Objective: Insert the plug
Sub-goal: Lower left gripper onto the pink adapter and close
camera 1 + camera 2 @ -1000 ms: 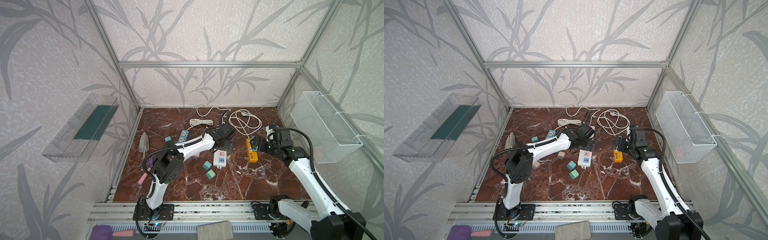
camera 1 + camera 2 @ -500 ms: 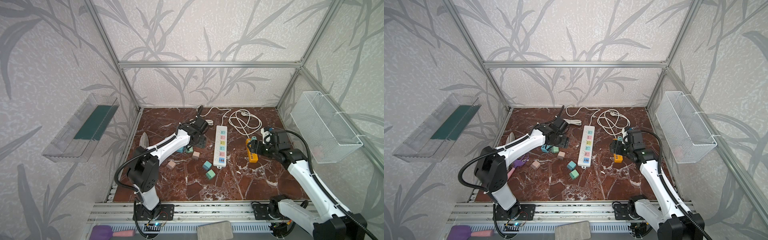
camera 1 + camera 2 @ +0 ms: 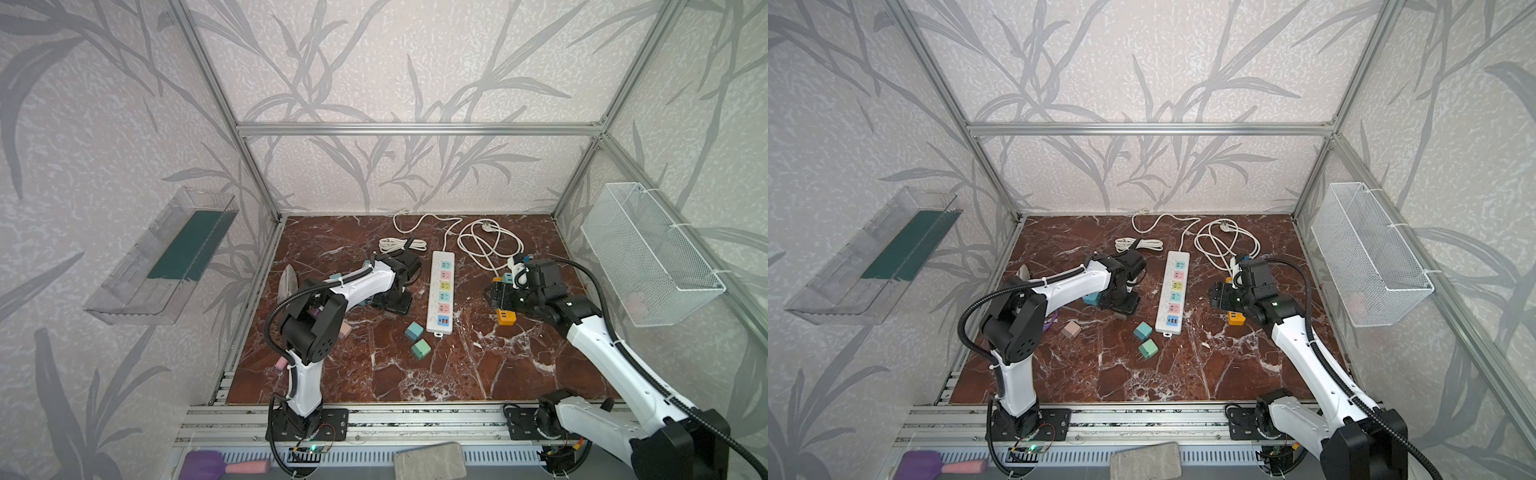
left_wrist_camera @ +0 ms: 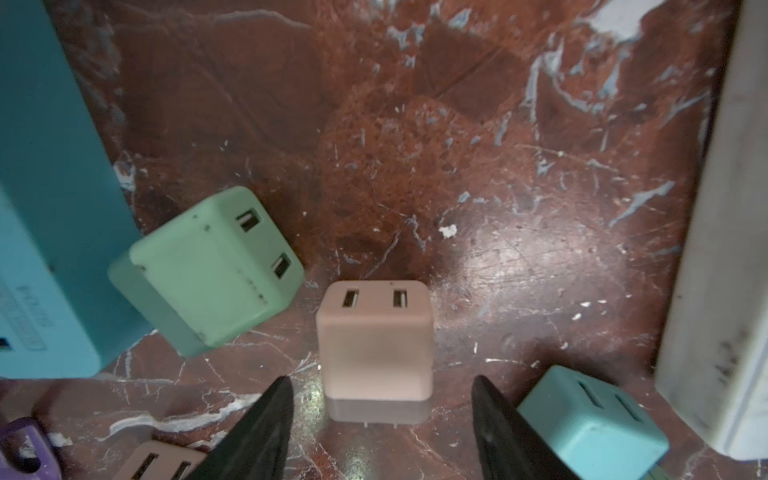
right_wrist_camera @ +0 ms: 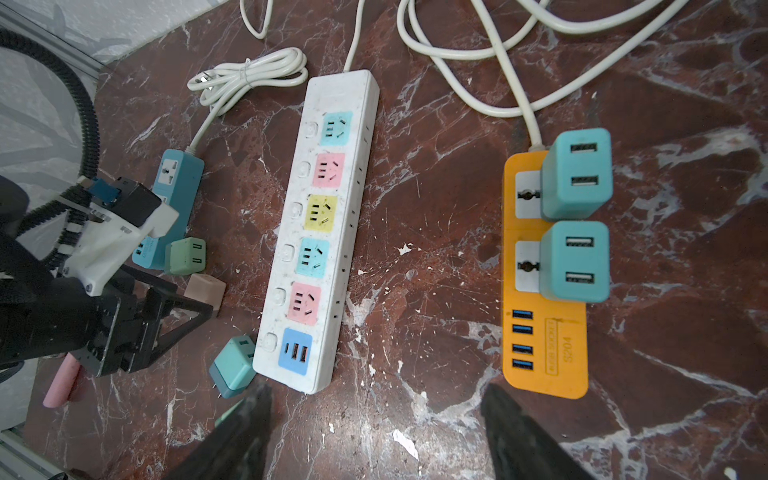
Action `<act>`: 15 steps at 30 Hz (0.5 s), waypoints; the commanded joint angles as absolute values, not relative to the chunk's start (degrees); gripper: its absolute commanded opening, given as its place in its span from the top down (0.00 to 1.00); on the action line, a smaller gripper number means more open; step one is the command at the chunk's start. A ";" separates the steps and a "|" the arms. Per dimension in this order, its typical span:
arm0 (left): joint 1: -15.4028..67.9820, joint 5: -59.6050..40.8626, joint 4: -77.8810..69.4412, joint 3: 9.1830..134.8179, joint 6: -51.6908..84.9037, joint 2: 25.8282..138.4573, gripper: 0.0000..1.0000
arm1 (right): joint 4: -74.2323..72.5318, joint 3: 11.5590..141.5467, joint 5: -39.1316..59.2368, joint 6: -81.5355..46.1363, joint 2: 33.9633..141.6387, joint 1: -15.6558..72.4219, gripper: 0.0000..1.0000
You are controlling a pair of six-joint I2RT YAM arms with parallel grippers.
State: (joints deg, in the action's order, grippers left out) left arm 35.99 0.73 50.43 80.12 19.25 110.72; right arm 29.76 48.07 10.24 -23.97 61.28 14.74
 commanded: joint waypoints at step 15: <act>35.92 2.28 49.70 78.46 20.74 114.29 0.48 | 26.80 46.85 8.97 -25.05 63.60 15.51 0.22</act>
